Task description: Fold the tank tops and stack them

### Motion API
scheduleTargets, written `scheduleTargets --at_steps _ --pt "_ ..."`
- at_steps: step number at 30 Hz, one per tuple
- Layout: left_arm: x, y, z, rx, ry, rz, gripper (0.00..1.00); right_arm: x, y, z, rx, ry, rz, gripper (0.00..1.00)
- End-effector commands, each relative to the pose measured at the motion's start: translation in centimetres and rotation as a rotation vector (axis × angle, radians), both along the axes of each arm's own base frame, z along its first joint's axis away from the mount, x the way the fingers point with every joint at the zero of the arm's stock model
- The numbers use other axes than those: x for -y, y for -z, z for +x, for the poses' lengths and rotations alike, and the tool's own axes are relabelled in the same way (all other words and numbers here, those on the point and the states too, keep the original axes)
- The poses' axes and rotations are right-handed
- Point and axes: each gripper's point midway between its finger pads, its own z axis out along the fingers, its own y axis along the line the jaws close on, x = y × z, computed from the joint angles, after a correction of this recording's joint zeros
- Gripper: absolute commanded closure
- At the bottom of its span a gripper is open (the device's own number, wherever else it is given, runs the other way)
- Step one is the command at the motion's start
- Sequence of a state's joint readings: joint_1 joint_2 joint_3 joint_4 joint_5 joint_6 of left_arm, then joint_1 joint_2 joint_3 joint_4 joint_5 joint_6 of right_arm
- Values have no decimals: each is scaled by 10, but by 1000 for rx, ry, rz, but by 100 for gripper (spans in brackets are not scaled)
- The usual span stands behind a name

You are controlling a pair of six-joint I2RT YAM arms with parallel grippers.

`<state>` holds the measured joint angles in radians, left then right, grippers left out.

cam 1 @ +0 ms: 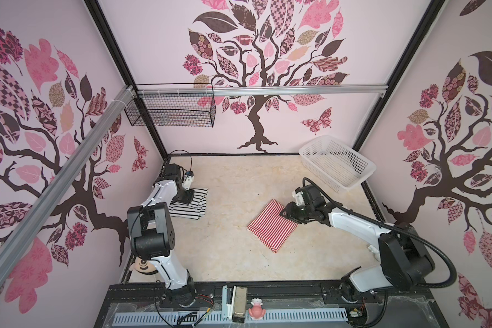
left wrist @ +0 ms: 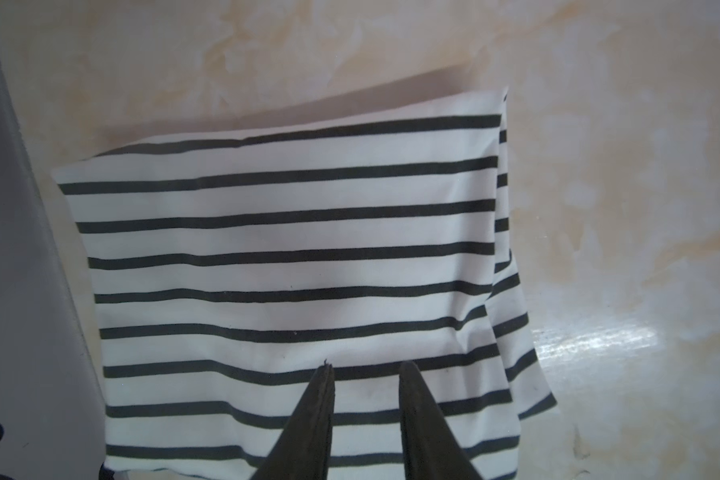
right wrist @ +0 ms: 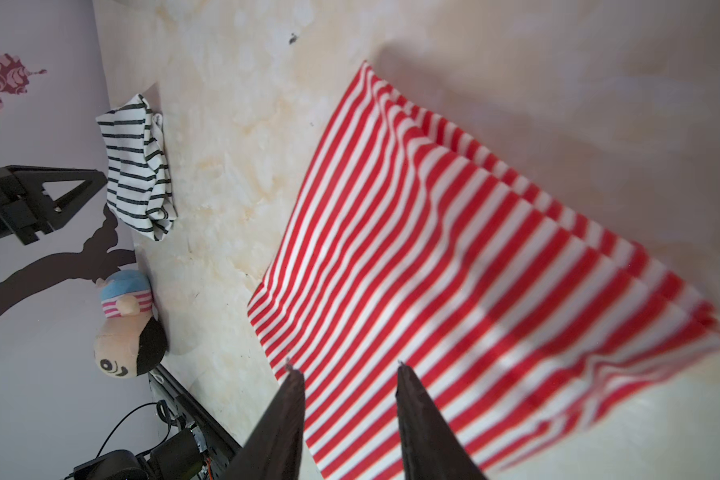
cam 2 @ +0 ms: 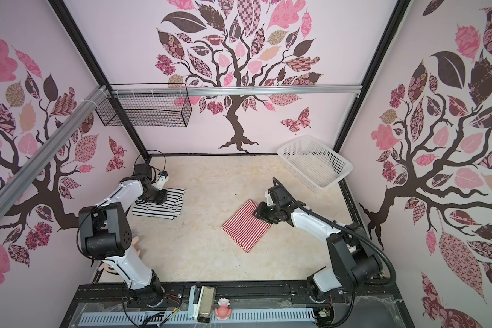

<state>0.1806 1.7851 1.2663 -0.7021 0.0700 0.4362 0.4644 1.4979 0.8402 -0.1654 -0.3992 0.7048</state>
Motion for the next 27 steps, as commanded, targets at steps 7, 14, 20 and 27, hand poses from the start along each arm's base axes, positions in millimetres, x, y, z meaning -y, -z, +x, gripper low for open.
scheduleTargets --at_steps 7,14,20,27 --pt "24 63 -26 -225 67 -109 70 -21 35 36 -64 17 -5 62" --pt "73 75 -42 -283 158 -123 70 20 81 26 -169 137 -213 63" --pt "156 63 -50 -304 266 -213 70 89 100 -7 -245 325 -268 62" --pt "265 47 -54 -330 392 -323 69 142 92 -48 -249 493 -336 60"
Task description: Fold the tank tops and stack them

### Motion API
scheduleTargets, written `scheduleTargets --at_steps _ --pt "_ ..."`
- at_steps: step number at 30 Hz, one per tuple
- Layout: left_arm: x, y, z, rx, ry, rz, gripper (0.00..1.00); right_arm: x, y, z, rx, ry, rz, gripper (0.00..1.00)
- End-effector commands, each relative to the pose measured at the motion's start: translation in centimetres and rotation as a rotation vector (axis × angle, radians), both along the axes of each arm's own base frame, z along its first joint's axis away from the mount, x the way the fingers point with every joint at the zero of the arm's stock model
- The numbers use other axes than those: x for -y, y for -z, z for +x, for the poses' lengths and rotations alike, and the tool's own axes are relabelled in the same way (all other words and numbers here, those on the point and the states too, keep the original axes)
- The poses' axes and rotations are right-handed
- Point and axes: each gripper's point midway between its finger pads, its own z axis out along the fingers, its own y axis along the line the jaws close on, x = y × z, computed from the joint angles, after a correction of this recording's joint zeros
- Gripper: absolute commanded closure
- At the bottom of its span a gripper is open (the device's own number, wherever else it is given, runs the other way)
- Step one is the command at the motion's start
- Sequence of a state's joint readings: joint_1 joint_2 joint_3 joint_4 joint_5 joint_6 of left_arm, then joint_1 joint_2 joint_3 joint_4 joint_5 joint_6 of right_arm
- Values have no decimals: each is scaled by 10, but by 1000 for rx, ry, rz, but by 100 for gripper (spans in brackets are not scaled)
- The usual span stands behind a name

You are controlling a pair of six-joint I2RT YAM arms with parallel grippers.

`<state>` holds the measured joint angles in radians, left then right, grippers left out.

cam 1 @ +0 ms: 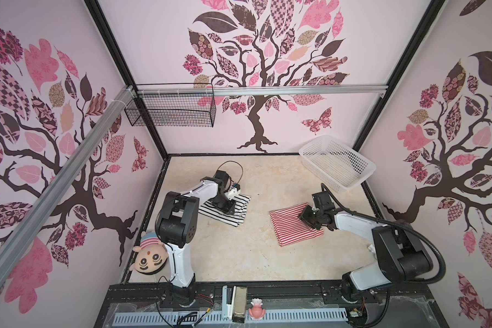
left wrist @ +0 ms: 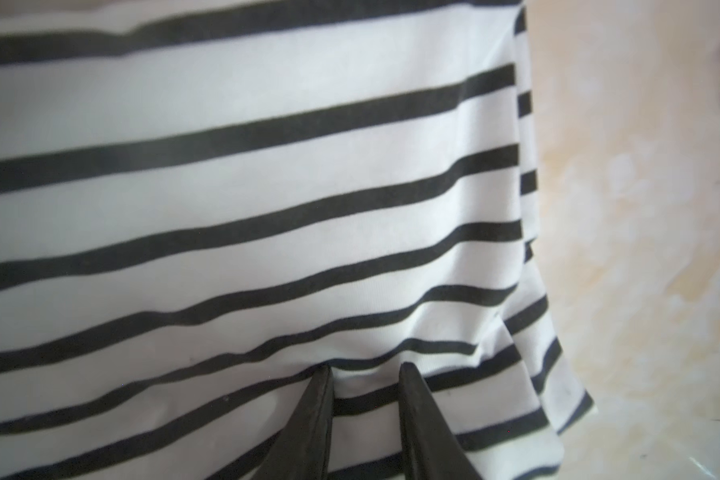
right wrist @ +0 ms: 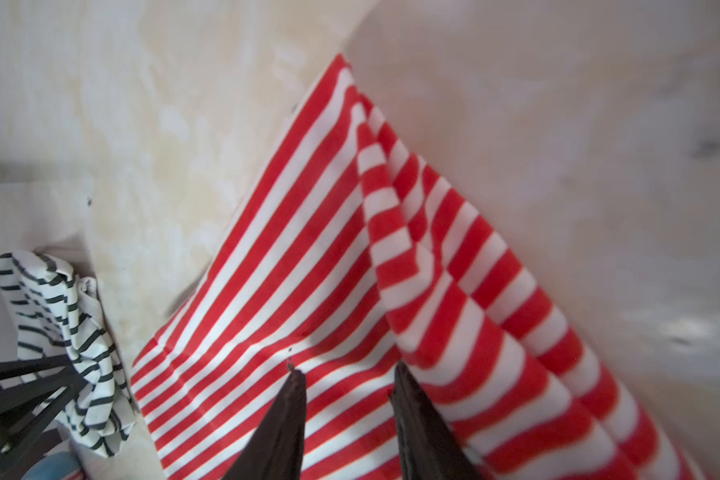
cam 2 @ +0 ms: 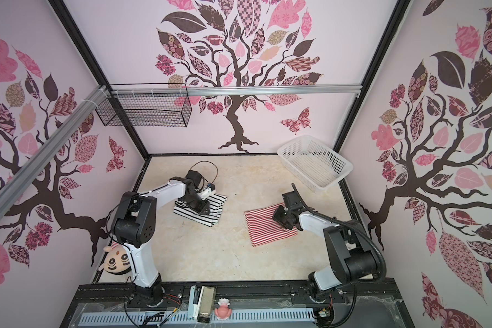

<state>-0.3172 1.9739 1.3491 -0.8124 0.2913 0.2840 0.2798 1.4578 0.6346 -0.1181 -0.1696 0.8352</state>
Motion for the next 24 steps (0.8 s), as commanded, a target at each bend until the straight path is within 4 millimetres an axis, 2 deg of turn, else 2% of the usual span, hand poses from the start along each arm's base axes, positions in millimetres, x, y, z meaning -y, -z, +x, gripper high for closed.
scheduleTargets --at_steps 1,5,7,11,14,16,18,19,21,24 --pt "48 1 -9 -91 -4 -81 69 37 29 -55 -168 103 -145 60" --pt "90 5 0 -121 1 -118 69 44 25 -73 -157 164 -123 60" --pt "99 4 10 -103 -8 -112 69 44 17 -76 -140 169 -105 60" --pt "106 -9 25 -60 -15 -129 69 48 -19 -69 -34 161 -114 58" --pt "111 -28 16 -71 26 -167 67 55 -54 -62 61 141 -153 52" --pt "113 -42 6 -81 51 -184 65 59 -71 -61 104 133 -179 46" --pt "114 -58 -7 -70 72 -219 39 64 -82 -62 121 119 -212 37" --pt "115 -65 -12 -60 85 -235 30 67 -83 -64 111 117 -233 34" --pt "120 -80 -27 -49 115 -276 20 73 -79 -69 81 108 -277 28" --pt "131 -91 -54 -72 176 -323 19 78 -64 -74 44 110 -308 24"
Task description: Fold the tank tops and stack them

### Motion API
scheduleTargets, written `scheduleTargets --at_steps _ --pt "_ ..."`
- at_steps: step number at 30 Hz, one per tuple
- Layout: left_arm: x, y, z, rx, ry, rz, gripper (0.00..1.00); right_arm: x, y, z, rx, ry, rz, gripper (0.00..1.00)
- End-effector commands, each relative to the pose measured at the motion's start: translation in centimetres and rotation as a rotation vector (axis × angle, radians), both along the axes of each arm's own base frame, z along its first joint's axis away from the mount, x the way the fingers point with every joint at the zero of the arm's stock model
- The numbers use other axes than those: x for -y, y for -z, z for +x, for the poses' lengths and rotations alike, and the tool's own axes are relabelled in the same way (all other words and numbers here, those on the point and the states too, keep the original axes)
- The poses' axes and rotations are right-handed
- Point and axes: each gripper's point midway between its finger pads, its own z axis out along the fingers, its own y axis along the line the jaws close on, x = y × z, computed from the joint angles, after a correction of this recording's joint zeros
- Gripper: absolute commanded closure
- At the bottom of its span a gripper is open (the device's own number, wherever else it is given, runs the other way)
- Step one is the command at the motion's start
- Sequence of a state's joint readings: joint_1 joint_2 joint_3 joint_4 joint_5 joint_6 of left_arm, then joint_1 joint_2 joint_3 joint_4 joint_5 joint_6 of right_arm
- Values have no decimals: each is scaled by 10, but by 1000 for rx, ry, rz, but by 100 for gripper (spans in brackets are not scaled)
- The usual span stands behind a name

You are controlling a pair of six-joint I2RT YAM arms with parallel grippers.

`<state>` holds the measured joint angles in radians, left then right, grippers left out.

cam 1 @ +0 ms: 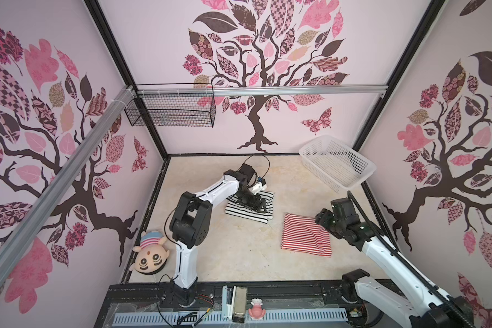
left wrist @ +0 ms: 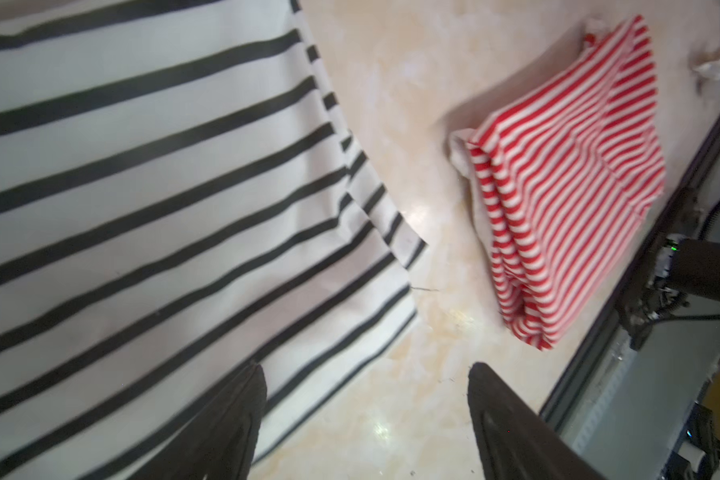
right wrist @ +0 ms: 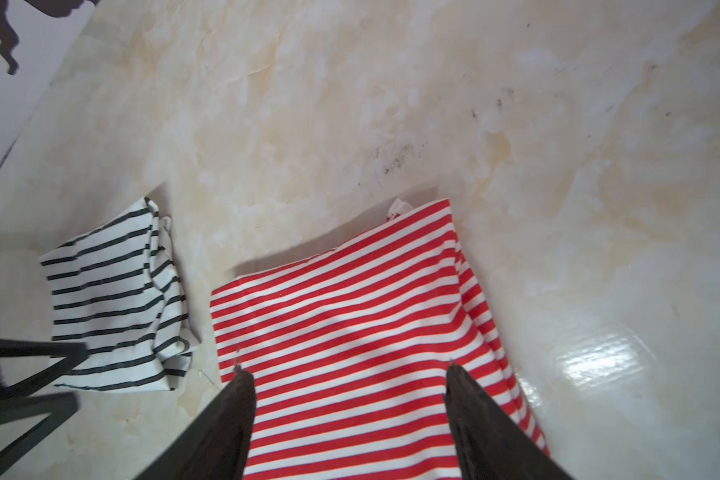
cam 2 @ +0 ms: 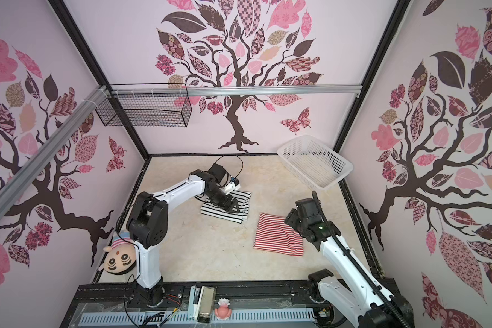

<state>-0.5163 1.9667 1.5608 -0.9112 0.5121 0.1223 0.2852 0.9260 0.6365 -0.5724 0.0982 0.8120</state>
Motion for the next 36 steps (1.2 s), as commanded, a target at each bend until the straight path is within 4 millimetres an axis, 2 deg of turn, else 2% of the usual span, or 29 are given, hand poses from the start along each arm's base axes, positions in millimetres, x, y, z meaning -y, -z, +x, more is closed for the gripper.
scheduleTargets --at_steps 1,4,9,13,16,19,25,31,36 --pt "20 -18 -38 -23 106 -90 19 18 23 -18 -108 8 -100 24" --pt "36 -14 -63 -39 177 -109 18 25 31 -12 -108 17 -77 23" --pt "66 0 -98 -171 215 -225 18 50 53 2 -133 53 104 24" --pt "82 16 -105 -248 193 -261 12 45 57 16 -94 18 189 24" --pt "88 31 -105 -270 167 -248 10 41 68 16 -120 9 214 25" --pt "92 43 -109 -292 145 -236 10 37 78 11 -147 2 233 25" --pt "94 66 -115 -341 110 -201 10 28 81 2 -160 -8 287 30" --pt "89 80 -114 -353 66 -143 10 26 84 -26 -185 57 303 34" --pt "82 79 -119 -349 82 -124 10 20 85 -51 -184 89 337 34"
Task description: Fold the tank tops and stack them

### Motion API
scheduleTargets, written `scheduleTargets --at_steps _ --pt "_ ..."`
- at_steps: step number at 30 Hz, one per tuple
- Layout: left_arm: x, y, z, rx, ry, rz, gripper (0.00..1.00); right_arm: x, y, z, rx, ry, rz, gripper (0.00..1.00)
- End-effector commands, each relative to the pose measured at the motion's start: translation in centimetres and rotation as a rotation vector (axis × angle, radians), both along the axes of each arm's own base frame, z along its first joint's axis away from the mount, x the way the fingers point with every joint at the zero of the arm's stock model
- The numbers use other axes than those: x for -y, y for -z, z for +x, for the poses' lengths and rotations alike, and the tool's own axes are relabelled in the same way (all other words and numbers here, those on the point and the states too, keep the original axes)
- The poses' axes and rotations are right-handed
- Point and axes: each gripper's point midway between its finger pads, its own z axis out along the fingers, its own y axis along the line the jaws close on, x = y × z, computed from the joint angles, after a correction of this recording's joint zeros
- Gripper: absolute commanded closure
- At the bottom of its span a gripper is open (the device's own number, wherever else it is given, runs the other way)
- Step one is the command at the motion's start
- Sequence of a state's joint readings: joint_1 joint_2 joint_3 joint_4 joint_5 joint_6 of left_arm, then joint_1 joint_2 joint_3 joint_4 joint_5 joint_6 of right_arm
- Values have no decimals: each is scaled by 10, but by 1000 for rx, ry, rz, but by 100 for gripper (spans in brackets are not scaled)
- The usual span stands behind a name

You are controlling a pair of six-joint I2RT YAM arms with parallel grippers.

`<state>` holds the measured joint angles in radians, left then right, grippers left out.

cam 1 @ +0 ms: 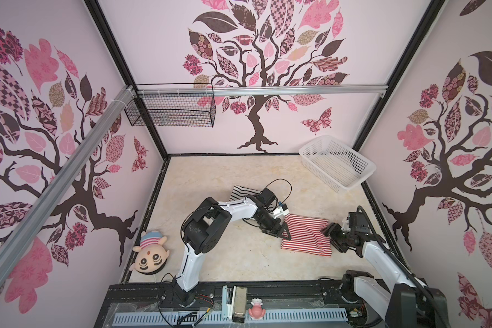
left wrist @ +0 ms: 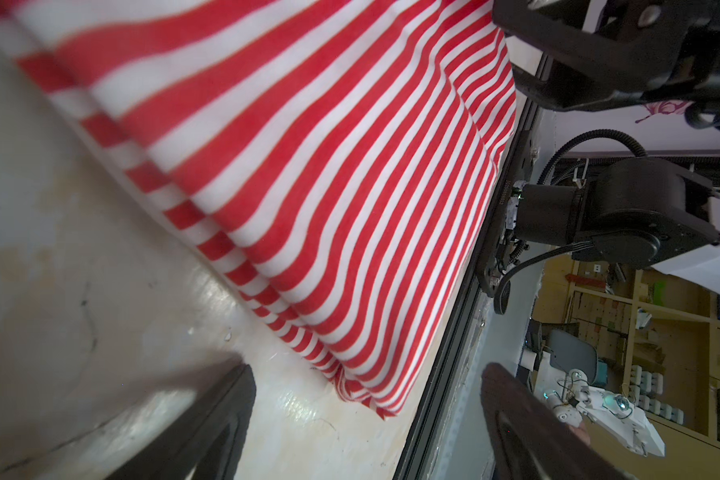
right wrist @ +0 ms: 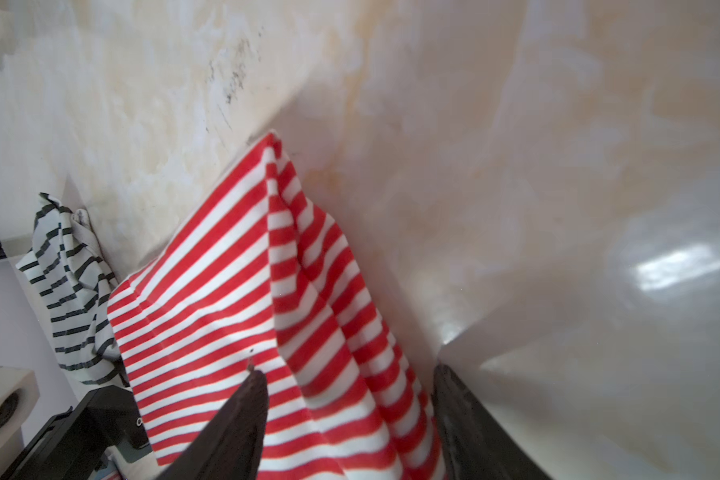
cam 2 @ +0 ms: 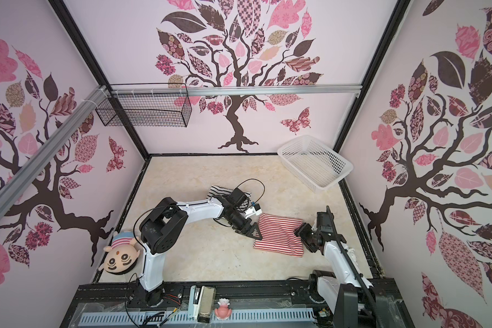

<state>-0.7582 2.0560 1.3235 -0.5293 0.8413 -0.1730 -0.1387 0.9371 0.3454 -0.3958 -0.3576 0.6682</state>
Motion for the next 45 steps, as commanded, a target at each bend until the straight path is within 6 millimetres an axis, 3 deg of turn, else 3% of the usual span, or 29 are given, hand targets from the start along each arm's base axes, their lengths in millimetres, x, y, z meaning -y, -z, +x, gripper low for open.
scheduleTargets --at_steps 1,9,22,26,33,39,45 --pt "-19 30 -10 -17 -2 111 10 -9 6 -23 -61 29 59 34" --pt "-25 35 -13 -51 -8 134 11 -32 3 -47 -58 26 151 34" --pt "-29 39 -13 -96 -10 158 15 -56 -7 -55 -58 -22 254 35" --pt "-28 39 -10 -107 -14 152 23 -58 -1 -60 -76 -24 269 35" --pt "-30 38 2 -132 -42 134 49 -42 0 -60 -88 -12 151 33" --pt "-35 37 12 -138 -57 128 68 -24 -2 -44 -69 26 46 32" --pt "-36 34 13 -113 -43 134 73 -19 1 -24 -52 30 36 30"
